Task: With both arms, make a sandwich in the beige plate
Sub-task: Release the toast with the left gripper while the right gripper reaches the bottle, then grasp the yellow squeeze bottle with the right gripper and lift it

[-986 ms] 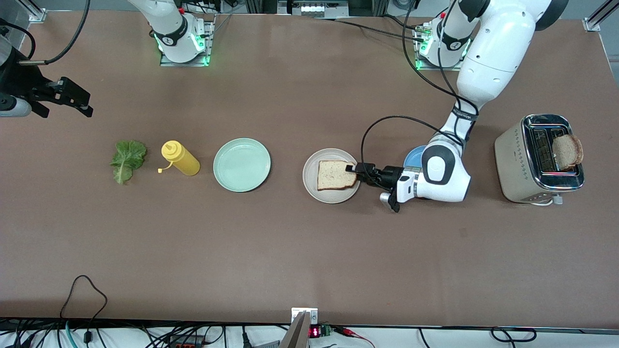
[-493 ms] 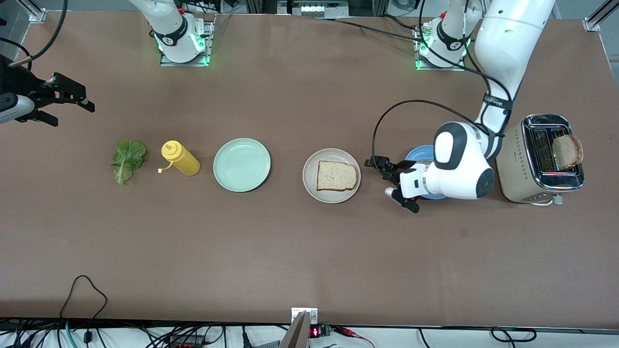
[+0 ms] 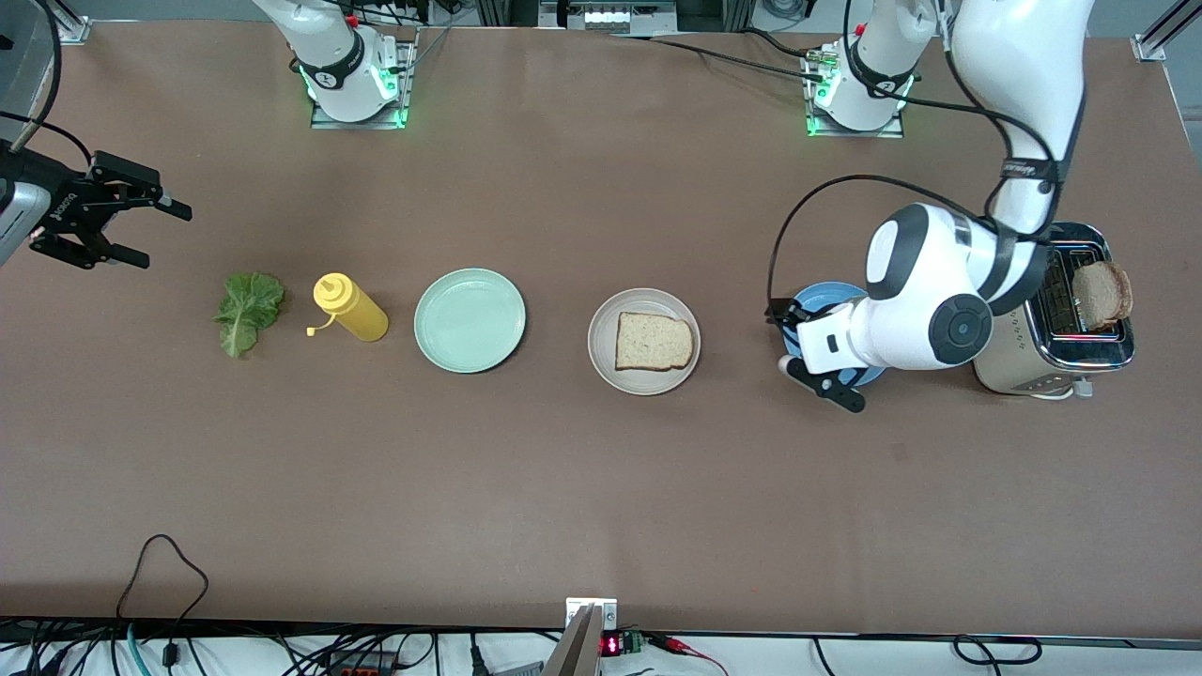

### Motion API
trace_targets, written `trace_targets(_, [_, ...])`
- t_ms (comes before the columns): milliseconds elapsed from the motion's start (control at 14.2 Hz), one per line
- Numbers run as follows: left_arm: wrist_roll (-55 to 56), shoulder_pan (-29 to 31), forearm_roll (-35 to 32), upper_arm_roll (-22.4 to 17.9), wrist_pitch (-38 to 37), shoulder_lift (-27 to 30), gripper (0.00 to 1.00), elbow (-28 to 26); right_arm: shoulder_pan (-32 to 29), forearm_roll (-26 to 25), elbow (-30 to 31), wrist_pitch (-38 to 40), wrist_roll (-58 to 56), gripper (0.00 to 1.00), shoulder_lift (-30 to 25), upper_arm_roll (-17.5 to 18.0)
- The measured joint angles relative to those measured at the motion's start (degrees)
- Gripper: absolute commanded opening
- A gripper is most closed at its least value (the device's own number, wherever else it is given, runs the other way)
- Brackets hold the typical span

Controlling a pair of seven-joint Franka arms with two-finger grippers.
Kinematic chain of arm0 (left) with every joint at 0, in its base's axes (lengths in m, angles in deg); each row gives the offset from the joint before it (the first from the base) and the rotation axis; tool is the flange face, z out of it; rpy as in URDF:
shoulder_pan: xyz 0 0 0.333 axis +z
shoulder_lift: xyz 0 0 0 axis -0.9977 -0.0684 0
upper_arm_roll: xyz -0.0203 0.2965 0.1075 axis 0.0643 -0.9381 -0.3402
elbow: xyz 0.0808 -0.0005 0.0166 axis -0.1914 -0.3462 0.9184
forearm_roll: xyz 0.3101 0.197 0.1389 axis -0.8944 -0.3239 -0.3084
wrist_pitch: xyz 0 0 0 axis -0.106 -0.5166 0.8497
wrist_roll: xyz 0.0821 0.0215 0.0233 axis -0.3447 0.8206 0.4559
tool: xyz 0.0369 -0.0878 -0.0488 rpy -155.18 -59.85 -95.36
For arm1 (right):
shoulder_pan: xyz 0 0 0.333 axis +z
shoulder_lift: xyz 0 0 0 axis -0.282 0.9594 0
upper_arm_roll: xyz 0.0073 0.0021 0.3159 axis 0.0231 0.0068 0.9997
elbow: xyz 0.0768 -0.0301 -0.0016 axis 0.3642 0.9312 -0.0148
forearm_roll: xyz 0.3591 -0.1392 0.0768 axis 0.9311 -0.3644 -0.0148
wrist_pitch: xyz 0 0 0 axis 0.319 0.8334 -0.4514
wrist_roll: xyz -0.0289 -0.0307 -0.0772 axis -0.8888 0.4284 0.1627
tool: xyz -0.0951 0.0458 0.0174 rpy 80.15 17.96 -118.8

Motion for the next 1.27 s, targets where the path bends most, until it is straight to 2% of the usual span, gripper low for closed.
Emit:
trace_targets(211, [1.44,0.83,-7.62,-0.61,-7.73,0.49,1.0,6.68,-3.34,7.77,6.64,-1.46,-13.64,1.0,0.03,-0.08])
trace_targets(422, [1.51,3.13,-10.33,-0.95,-17.1,1.02,1.0,14.95,-5.42,16.02,13.08,-2.62,-28.86,1.0,0.69,-0.15])
trace_targets(563, [1.5,4.8,-12.05,-1.04,-22.87,2.19,1.0,19.87,-6.0,21.4,16.0,-3.1,-40.33,1.0,3.19,-0.15])
trace_targets(704, [1.51,5.84,-13.34,-1.1,-27.7,3.92,1.0,22.73,-6.43,26.15,17.01,-3.37,-51.26,1.0,7.9,-0.15])
trace_targets(1056, [5.82,9.17,-13.91,-2.16,-29.09,9.43,1.0,23.66,-7.29,36.21,17.01,-3.41,-77.73,1.0,23.86,-0.14])
trace_targets(1126, [9.88,9.73,-13.91,-2.21,-26.08,11.19,1.0,21.59,-7.28,37.94,17.01,-3.34,-81.58,1.0,25.86,-0.06])
trace_targets(1267, [16.6,10.41,-13.9,-2.21,-18.02,16.54,1.0,13.17,-7.24,40.81,16.99,-3.2,-88.35,1.0,29.6,0.27])
